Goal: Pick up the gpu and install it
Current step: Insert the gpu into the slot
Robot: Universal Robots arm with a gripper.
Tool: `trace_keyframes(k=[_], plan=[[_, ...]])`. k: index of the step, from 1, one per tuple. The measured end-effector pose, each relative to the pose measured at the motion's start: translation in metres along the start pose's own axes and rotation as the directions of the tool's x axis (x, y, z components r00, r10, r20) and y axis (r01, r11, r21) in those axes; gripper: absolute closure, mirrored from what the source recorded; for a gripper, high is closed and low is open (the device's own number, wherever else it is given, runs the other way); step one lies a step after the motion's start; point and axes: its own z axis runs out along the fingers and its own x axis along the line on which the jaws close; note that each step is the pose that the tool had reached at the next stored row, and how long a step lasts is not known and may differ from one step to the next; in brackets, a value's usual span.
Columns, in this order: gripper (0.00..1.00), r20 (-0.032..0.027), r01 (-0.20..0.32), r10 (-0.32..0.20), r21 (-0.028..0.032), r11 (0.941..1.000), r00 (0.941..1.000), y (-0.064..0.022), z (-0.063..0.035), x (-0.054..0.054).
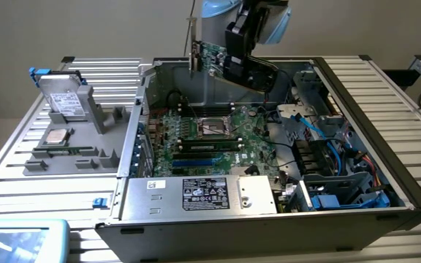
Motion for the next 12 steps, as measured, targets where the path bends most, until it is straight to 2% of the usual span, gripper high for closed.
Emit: trace_keyframes(k=[3,6,9,12], plan=[[0.72,-0.0033,0.054,-0.054,0.0049,0.9985,0.9986,0.0,0.0003,0.0],[0.72,-0.0062,0.108,-0.108,0.0111,0.9941,0.9941,0.0,0.0005,0.0],[0.72,-0.0091,0.161,-0.161,0.0175,0.9868,0.9869,-0.0001,0.0007,0.0],[0.72,-0.0126,0.216,-0.215,0.024,0.9762,0.9765,-0.0001,0.0009,0.0]])
